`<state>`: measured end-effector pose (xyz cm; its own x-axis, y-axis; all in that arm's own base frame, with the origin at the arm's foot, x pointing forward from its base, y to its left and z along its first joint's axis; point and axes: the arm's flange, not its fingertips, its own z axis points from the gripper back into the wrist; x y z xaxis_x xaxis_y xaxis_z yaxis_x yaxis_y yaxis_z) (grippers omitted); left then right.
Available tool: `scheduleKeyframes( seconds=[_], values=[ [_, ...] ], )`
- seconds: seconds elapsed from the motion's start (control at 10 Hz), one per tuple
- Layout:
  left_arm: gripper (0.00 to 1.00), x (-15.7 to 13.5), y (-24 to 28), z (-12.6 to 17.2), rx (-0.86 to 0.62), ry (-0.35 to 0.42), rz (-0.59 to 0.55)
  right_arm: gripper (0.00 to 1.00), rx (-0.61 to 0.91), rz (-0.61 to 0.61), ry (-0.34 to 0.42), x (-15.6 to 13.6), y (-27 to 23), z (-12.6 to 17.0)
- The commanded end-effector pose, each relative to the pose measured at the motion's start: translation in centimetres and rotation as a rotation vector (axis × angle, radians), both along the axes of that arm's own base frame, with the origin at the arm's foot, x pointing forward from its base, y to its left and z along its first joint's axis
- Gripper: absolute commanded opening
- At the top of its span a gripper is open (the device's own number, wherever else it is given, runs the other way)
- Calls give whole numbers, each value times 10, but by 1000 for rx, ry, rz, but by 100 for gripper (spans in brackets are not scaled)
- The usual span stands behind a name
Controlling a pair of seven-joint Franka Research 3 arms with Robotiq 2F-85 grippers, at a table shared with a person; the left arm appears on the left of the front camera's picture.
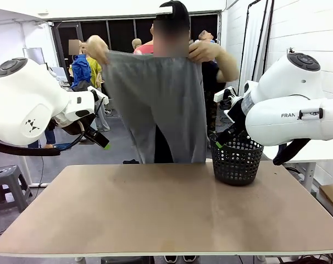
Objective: Fold the training pants.
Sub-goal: Grab both ends of the Training pants handed by a person.
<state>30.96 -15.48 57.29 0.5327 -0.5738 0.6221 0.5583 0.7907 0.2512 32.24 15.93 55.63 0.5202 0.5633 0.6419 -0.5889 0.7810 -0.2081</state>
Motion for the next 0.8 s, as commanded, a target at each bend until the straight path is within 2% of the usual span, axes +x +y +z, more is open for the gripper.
scheduleKeyframes(
  seconds=[0.0,0.7],
  values=[
    [100,0,0,0,0,0,-1,100,0,1,3,1,0,-1],
    [100,0,0,0,0,0,-1,100,0,1,3,1,0,-1]
  ],
)
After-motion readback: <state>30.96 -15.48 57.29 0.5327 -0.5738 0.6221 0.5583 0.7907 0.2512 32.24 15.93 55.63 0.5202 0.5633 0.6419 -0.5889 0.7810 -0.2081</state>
